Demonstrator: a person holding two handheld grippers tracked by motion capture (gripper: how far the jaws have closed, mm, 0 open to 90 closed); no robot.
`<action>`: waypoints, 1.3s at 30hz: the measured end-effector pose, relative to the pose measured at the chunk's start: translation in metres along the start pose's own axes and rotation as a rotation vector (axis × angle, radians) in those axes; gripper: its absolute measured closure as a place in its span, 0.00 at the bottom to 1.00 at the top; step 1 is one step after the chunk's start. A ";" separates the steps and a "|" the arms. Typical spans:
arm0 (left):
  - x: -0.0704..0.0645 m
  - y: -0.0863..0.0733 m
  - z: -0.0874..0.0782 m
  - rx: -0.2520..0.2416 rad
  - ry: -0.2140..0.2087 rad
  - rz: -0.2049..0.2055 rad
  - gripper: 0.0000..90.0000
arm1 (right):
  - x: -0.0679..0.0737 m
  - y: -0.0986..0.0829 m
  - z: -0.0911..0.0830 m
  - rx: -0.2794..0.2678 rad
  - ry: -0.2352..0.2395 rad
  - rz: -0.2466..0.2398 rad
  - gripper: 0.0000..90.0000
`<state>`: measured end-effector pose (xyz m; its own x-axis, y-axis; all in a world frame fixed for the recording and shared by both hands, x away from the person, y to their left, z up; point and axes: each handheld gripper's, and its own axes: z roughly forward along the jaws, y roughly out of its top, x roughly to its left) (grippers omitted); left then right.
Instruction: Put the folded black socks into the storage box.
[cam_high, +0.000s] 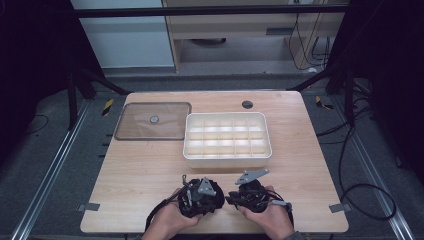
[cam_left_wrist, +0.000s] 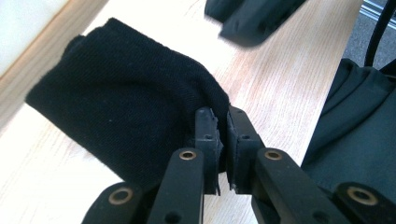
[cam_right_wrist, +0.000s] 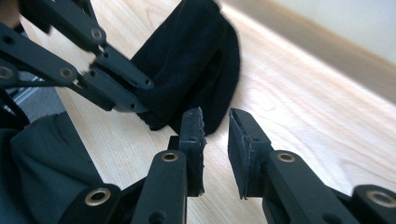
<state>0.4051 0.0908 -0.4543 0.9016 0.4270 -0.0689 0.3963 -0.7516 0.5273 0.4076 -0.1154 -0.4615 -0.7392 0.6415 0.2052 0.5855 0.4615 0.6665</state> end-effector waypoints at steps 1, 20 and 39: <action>0.000 0.001 0.001 0.003 0.000 0.002 0.94 | -0.001 -0.002 -0.004 -0.015 -0.005 0.001 0.83; 0.001 0.012 0.010 0.053 -0.019 -0.004 0.94 | -0.027 -0.029 -0.014 -0.155 -0.088 0.092 0.81; 0.000 0.016 0.021 0.065 -0.021 -0.005 0.94 | -0.029 -0.031 -0.015 -0.163 -0.099 0.100 0.80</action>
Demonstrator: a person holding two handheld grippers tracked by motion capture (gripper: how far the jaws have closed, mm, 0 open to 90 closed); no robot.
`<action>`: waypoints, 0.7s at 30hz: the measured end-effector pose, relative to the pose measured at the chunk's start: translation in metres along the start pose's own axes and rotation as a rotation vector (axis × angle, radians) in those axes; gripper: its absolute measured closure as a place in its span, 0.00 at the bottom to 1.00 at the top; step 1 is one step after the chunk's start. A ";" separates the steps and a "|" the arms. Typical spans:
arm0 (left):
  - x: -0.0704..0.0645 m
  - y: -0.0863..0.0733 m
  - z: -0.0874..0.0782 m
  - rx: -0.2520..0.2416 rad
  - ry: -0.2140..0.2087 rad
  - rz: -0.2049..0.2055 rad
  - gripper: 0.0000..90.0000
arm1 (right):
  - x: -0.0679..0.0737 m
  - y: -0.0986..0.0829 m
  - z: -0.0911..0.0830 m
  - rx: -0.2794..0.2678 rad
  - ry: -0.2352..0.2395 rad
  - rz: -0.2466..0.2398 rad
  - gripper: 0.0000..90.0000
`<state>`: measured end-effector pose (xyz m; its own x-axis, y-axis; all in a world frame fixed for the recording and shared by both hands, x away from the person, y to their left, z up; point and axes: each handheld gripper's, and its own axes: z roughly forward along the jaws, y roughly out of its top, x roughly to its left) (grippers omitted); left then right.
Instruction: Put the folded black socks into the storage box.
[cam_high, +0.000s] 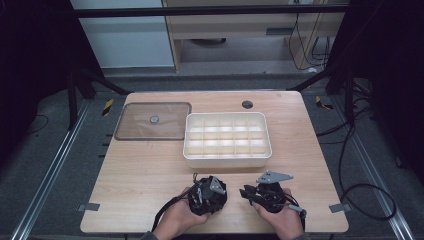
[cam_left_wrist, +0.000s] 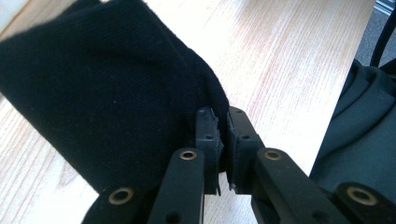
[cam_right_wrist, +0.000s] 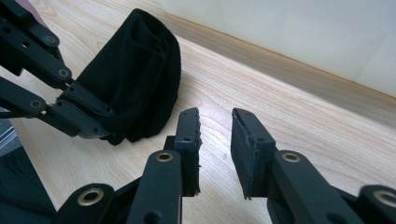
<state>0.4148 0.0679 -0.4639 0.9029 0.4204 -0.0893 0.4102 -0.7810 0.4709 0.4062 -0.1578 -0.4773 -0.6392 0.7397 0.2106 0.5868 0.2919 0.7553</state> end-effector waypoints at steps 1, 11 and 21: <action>0.000 0.000 0.001 0.000 -0.001 0.001 0.94 | 0.000 0.000 0.000 0.003 0.000 -0.003 0.80; -0.002 0.003 0.007 0.014 -0.005 0.006 0.95 | -0.003 0.000 -0.003 -0.006 -0.007 0.008 0.81; -0.001 0.002 0.007 0.007 -0.014 -0.003 0.96 | -0.003 0.000 -0.004 -0.008 -0.010 0.010 0.81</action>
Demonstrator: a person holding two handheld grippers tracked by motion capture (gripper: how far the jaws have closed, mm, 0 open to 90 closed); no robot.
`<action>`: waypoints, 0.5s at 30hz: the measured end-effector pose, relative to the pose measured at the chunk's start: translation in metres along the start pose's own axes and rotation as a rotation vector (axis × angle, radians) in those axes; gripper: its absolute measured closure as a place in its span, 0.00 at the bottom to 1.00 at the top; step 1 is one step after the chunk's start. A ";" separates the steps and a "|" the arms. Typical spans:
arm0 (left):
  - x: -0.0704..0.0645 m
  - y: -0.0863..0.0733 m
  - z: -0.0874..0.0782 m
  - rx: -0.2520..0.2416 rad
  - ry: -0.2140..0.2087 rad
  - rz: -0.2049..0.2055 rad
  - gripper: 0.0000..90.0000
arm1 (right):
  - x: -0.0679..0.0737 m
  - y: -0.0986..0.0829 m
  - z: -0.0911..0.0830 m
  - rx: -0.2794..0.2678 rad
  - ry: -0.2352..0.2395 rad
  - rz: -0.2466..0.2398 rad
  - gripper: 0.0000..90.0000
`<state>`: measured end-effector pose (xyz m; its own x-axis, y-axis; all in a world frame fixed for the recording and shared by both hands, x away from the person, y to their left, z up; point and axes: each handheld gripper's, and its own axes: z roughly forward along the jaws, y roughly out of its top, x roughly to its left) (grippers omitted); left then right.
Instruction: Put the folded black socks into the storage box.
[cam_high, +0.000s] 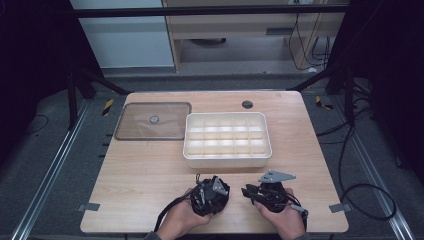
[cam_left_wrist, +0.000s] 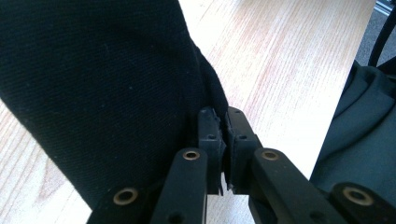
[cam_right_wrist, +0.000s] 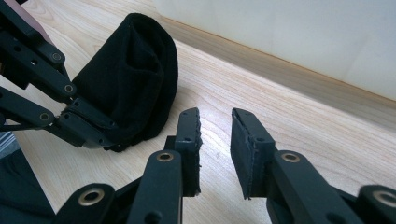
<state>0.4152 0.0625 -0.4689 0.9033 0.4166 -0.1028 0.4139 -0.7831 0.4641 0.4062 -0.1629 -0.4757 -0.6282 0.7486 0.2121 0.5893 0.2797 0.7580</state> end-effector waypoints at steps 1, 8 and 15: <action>0.000 0.000 0.000 0.000 0.001 0.000 0.96 | 0.000 0.000 0.000 0.000 0.000 -0.001 0.81; 0.000 0.000 0.001 -0.001 -0.009 -0.003 0.96 | 0.001 -0.001 0.002 0.004 0.000 -0.002 0.81; -0.001 0.000 0.002 0.001 -0.012 0.004 0.96 | 0.000 -0.001 0.001 0.007 -0.001 -0.001 0.81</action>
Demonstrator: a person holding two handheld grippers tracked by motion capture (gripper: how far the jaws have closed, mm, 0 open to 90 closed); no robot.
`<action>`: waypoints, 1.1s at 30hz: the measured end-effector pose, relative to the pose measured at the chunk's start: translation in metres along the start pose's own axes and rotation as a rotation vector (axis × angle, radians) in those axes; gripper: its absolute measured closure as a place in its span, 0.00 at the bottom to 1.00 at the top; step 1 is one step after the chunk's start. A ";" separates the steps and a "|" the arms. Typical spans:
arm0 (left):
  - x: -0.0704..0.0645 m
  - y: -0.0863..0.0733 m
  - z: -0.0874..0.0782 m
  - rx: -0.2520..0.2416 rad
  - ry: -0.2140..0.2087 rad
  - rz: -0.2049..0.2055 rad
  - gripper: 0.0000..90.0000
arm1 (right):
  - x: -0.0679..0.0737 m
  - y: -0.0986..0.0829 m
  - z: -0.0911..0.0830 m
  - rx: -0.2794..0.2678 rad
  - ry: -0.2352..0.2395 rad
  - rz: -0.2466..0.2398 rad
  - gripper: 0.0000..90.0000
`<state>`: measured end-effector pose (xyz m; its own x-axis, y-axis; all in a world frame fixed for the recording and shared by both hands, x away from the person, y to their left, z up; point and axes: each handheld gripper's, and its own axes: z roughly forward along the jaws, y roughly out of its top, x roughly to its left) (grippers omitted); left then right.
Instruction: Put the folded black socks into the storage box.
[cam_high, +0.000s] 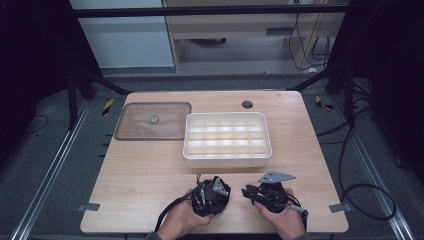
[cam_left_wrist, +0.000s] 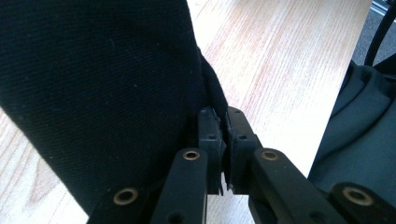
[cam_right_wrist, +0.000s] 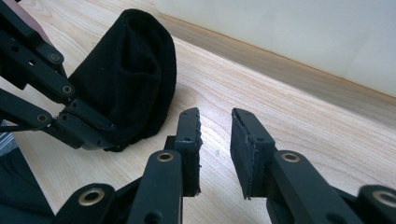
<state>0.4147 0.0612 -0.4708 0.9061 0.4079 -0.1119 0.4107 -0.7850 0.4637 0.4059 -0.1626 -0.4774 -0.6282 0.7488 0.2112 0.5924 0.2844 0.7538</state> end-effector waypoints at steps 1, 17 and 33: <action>0.000 0.000 0.000 0.000 0.001 0.001 0.96 | 0.000 0.000 0.000 0.000 0.001 -0.002 0.81; 0.001 -0.002 0.002 -0.009 -0.017 -0.018 0.96 | 0.001 0.000 0.002 0.009 -0.001 -0.008 0.81; 0.000 -0.003 0.000 -0.024 -0.004 -0.022 0.96 | -0.002 -0.001 0.003 0.014 -0.001 0.010 0.79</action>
<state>0.4140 0.0637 -0.4717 0.8971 0.4235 -0.1260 0.4284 -0.7642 0.4821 0.4083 -0.1628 -0.4808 -0.6217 0.7523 0.2182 0.6059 0.2853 0.7426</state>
